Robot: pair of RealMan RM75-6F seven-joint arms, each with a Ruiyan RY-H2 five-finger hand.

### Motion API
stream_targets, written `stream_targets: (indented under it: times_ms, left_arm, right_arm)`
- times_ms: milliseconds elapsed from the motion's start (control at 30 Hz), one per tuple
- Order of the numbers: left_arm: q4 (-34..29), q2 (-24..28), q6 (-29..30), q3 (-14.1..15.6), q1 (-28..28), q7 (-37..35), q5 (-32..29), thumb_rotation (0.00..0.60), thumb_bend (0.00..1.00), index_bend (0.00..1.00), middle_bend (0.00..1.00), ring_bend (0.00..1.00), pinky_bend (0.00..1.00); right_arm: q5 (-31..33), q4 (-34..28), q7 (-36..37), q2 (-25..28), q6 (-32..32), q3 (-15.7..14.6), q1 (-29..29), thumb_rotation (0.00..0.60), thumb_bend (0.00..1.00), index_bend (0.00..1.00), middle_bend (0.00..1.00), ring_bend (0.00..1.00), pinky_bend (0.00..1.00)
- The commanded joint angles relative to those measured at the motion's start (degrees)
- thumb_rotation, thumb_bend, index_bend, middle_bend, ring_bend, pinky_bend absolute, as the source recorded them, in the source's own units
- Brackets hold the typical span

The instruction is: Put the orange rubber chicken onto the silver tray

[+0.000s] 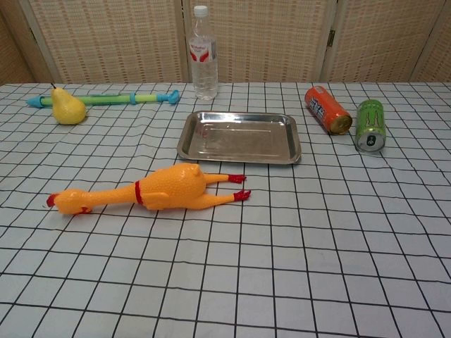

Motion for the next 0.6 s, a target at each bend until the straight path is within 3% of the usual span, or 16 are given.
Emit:
stream_targets:
  times_ms: [33, 200, 367, 600]
  left_arm:
    - [-0.4, 0.0, -0.4, 0.3, -0.1, -0.6, 0.8, 0.6, 0.43, 0.0, 0.0, 0.0, 0.07]
    - [-2.3, -0.2, -5.5, 1.2, -2.7, 1.8, 2.7, 0.6, 0.41, 0.0, 0.0, 0.0, 0.1]
    - [-7.8, -1.4, -16.4, 1.5, -8.4, 10.1, 2.3, 0.6, 0.38, 0.0, 0.0, 0.0, 0.12]
    - [-5.6, -9.3, -26.6, -2.0, -15.2, 19.9, -4.8, 0.6, 0.37, 0.0, 0.0, 0.0, 0.13]
  right_arm:
    - [-0.1, -0.1, 0.1, 0.0, -0.1, 0.1, 0.0, 0.6, 0.2, 0.0, 0.0, 0.0, 0.0]
    - [-0.3, -0.2, -0.1, -0.2, -0.2, 0.5, -0.1, 0.6, 0.2, 0.0, 0.0, 0.0, 0.0]
    - [-0.1, 0.0, -0.8, -0.6, -2.5, 0.5, 0.8, 0.6, 0.2, 0.0, 0.0, 0.0, 0.0]
    - [0.3, -0.1, 0.3, -0.2, -4.6, 0.4, 1.3, 0.6, 0.2, 0.0, 0.0, 0.0, 0.0]
